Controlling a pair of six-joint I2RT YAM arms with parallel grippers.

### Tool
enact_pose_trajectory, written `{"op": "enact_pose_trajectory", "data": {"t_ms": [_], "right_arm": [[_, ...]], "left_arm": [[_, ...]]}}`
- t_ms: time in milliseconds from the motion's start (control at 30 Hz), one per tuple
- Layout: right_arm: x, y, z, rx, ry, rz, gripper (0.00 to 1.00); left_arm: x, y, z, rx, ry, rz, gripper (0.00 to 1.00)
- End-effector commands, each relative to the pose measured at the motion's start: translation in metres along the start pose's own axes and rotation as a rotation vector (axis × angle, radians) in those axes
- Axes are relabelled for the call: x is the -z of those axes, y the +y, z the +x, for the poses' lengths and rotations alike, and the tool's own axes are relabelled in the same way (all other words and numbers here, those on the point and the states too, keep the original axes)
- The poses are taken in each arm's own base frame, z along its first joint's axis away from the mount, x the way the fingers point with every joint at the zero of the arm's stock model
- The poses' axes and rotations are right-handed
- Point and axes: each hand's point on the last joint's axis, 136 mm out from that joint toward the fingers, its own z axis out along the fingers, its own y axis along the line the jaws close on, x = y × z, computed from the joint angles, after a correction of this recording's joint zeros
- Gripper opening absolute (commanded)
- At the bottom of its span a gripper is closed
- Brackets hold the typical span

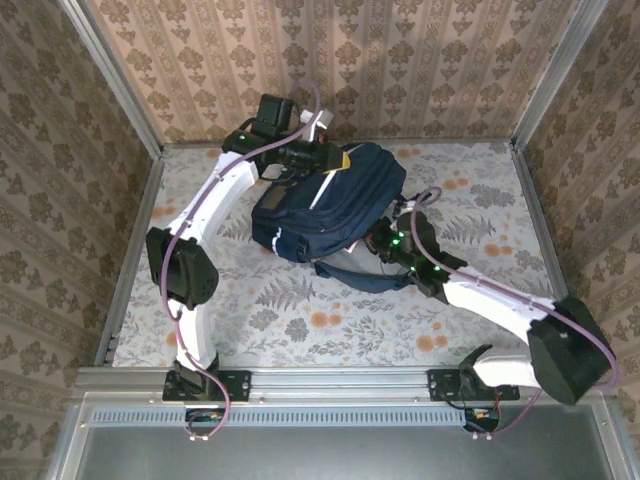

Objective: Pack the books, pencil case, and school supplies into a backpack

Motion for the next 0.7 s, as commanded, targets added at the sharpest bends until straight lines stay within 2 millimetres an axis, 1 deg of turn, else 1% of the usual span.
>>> {"op": "enact_pose_trajectory", "data": {"t_ms": [0,100,200,233,267,300,333,367,433,500,600,667], "right_arm": [[-0.022,0.034,-0.014,0.024,-0.102,-0.074,0.0],[-0.057,0.029,-0.015,0.027,-0.128,-0.073,0.0],[-0.101,0.042,-0.014,0.018,-0.087,-0.161,0.0],[-0.115,0.05,-0.011,0.01,-0.048,-0.206,0.05],[-0.131,0.057,-0.006,0.009,0.002,-0.248,0.12],[-0.142,0.059,-0.003,-0.006,0.039,-0.262,0.23],[-0.15,0.063,0.001,-0.012,0.079,-0.282,0.39],[-0.154,0.069,0.006,-0.001,0.113,-0.304,0.48],[-0.152,0.071,0.011,0.032,0.145,-0.307,0.57],[-0.139,0.071,0.013,0.089,0.15,-0.294,0.64],[-0.115,0.067,0.014,0.188,0.155,-0.232,0.73],[-0.095,0.062,0.013,0.257,0.151,-0.183,0.77]], "left_arm": [[0.029,-0.085,-0.021,-0.197,-0.079,0.178,0.0],[0.029,-0.093,-0.027,-0.185,-0.086,0.233,0.0],[0.028,-0.097,-0.031,-0.179,-0.092,0.256,0.0],[0.028,-0.097,-0.033,-0.177,-0.093,0.258,0.0],[0.028,-0.097,-0.034,-0.176,-0.096,0.257,0.0],[0.028,-0.095,-0.036,-0.172,-0.098,0.255,0.0],[0.028,-0.093,-0.038,-0.169,-0.101,0.253,0.0],[0.029,-0.089,-0.04,-0.164,-0.105,0.248,0.0],[0.032,-0.08,-0.044,-0.149,-0.118,0.227,0.0],[0.036,-0.073,-0.046,-0.138,-0.125,0.214,0.0],[0.038,-0.065,-0.046,-0.124,-0.131,0.199,0.0],[0.036,-0.062,-0.045,-0.118,-0.131,0.193,0.0]]}}
